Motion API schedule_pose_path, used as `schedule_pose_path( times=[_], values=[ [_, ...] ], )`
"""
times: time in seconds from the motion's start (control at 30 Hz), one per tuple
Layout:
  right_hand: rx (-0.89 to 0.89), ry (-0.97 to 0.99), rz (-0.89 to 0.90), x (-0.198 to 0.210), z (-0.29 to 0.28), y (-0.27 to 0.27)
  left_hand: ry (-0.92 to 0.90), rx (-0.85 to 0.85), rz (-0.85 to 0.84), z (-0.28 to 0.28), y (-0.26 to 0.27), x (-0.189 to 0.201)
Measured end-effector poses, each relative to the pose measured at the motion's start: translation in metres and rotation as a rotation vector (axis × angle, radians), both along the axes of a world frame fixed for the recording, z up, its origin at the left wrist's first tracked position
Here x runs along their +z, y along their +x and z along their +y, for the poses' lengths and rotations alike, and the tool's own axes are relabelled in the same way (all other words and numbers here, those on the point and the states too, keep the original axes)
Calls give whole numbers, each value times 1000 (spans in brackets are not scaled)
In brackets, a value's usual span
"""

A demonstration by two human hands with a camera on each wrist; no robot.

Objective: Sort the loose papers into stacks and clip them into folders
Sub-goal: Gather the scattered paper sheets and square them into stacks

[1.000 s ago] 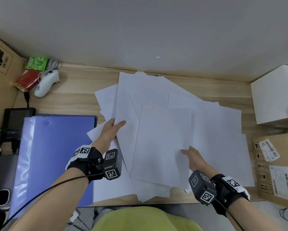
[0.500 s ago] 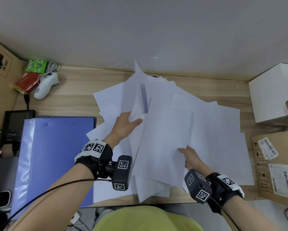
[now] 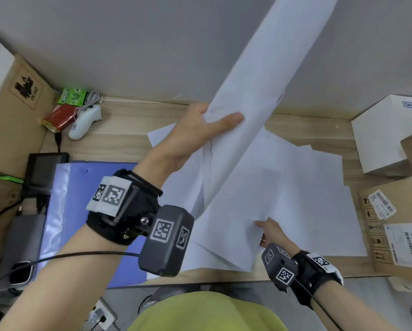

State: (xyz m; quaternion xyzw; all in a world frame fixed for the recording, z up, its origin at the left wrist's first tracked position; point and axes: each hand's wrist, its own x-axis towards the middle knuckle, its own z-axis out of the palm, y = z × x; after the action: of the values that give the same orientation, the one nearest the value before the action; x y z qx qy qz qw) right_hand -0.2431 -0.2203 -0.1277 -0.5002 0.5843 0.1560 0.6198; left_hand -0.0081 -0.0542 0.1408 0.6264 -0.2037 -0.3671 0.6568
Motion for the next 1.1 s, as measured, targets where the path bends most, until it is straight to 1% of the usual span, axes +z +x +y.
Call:
schedule_pose_path(
  times=[0.07, 0.1, 0.13, 0.2, 0.3, 0.33, 0.4, 0.47, 0.57, 0.67, 0.73, 0.8, 0.83, 0.87, 0.93, 0.97, 1.03, 1.07, 1.1],
  values=[
    [14, -22, 8, 25, 15, 6, -175, 98, 128, 9, 3, 14],
    [21, -44, 4, 38, 21, 8, -226, 168, 187, 13, 6, 17],
    [30, -48, -5, 41, 25, 8, -252, 234, 226, 19, 10, 15],
    [37, -39, -26, 43, 29, 9, -223, 320, 252, 35, 18, 1],
    [-5, -1, -56, 23, 22, 3, -26, 347, 276, 66, 24, -51],
    [-13, 5, -61, 28, 22, 4, 53, 360, 298, 77, 26, -74],
    [-34, -1, -84, 51, 27, 8, 211, 423, 319, 97, 21, -112],
    [-18, -6, -103, 61, 25, 7, 358, 490, 323, 112, 15, -145],
    [-42, -22, -108, 72, 21, 5, 500, 433, 306, 125, 4, -173],
    [-46, -39, -120, 74, 19, 4, 564, 386, 270, 122, -2, -179],
    [5, -52, -115, 71, 17, 3, 582, 333, 246, 117, -2, -174],
    [72, -46, -128, 54, 6, -4, 582, 259, 273, 111, 3, -169],
    [107, -34, -123, 47, 2, -7, 546, 236, 297, 107, 5, -165],
    [129, -31, -112, 50, 3, -6, 489, 210, 307, 103, 7, -156],
    [118, -27, -143, 69, 13, -1, 395, 153, 314, 95, 9, -139],
    [122, -4, -162, 78, 18, 1, 350, 151, 320, 90, 10, -131],
    [138, -12, -151, 81, 20, 3, 263, 199, 347, 85, 13, -127],
    [149, -11, -149, 81, 21, 3, 258, 234, 350, 84, 13, -130],
    [153, -5, -149, 83, 23, 2, 297, 284, 337, 84, 13, -133]
  ],
)
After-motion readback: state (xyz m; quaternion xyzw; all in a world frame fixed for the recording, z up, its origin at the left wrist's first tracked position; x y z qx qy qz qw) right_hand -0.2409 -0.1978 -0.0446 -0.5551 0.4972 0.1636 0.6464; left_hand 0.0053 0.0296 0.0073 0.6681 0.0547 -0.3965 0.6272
